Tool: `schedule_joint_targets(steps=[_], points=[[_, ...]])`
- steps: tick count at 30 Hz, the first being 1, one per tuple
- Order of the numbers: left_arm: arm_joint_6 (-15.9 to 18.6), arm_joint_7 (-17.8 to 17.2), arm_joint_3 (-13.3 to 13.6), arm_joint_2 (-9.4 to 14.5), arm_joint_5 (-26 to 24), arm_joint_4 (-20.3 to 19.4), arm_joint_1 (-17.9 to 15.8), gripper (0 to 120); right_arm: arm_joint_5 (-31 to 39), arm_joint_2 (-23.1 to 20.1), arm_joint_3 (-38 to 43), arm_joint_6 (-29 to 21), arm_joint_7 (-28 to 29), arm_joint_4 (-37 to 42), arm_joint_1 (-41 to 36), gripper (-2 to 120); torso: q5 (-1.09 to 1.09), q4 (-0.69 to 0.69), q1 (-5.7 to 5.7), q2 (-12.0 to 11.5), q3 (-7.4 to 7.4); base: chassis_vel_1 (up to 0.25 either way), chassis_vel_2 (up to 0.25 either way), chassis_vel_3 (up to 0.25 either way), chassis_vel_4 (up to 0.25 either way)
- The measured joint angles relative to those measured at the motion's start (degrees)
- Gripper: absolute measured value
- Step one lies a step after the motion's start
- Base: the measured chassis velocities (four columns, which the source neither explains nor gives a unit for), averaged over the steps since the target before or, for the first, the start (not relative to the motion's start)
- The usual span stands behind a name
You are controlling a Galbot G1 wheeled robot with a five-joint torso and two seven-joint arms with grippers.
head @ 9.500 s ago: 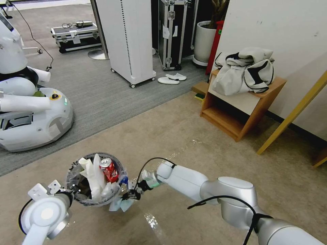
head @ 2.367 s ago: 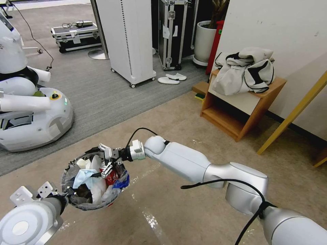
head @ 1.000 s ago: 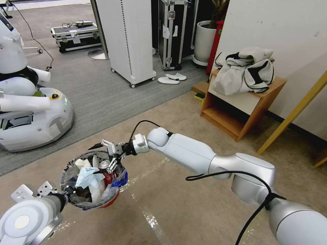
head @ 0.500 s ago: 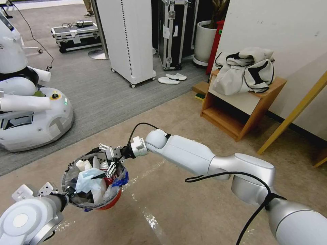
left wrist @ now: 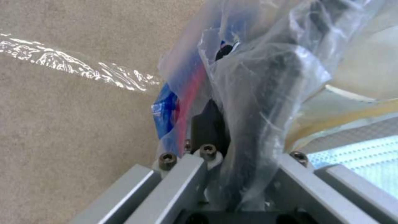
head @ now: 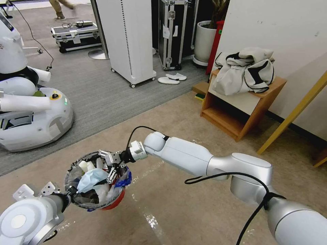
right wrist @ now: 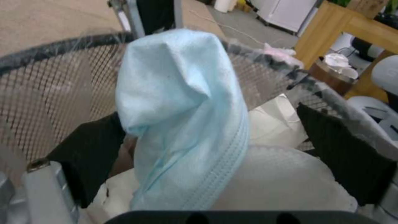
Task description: Pick up the trash bin and place the garbage on the floor into it.
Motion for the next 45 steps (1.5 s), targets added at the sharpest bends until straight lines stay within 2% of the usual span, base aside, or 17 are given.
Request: schedule_joint_targets(steps=[45], points=[[-0.49, -1.00, -0.17, 0.19, -1.14, 1.52, -0.88, 0, 1.79, -1.73, -0.75, -0.07, -0.13, 2.80, 2.70, 100, 0.00, 0.00, 0.00, 0.00, 0.00, 0.000, 0.000, 0.000, 0.000]])
